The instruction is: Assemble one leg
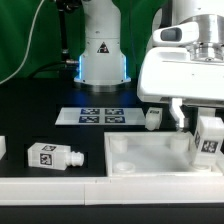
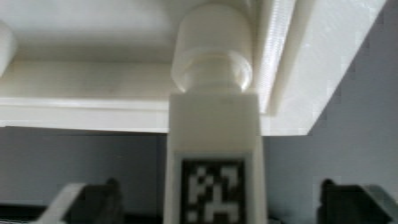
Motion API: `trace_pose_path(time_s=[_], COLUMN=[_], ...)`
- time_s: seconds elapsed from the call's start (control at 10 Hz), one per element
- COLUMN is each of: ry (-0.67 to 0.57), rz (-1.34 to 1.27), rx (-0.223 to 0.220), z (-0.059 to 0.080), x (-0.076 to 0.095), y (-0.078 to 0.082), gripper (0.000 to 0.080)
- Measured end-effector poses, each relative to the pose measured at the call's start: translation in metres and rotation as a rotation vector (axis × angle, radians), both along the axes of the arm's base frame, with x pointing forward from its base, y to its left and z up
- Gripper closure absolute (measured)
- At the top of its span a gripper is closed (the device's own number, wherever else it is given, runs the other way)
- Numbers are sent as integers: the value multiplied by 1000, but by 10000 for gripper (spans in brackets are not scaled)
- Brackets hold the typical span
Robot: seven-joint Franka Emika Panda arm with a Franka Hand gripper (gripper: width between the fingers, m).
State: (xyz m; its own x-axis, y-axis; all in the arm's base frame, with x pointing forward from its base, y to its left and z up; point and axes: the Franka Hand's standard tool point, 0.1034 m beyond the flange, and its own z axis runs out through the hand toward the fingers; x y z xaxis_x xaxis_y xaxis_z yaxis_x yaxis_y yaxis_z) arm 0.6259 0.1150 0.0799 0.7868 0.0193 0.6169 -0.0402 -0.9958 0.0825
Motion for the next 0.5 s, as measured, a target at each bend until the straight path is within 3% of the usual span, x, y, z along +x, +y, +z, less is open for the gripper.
trace_pose_path(time_s=[0.3, 0.5], ry=[73, 256], rz=[-10, -44], rx=[13, 49], z=[-1, 4], x=[-2, -1], y=[2, 6], gripper=[155, 151])
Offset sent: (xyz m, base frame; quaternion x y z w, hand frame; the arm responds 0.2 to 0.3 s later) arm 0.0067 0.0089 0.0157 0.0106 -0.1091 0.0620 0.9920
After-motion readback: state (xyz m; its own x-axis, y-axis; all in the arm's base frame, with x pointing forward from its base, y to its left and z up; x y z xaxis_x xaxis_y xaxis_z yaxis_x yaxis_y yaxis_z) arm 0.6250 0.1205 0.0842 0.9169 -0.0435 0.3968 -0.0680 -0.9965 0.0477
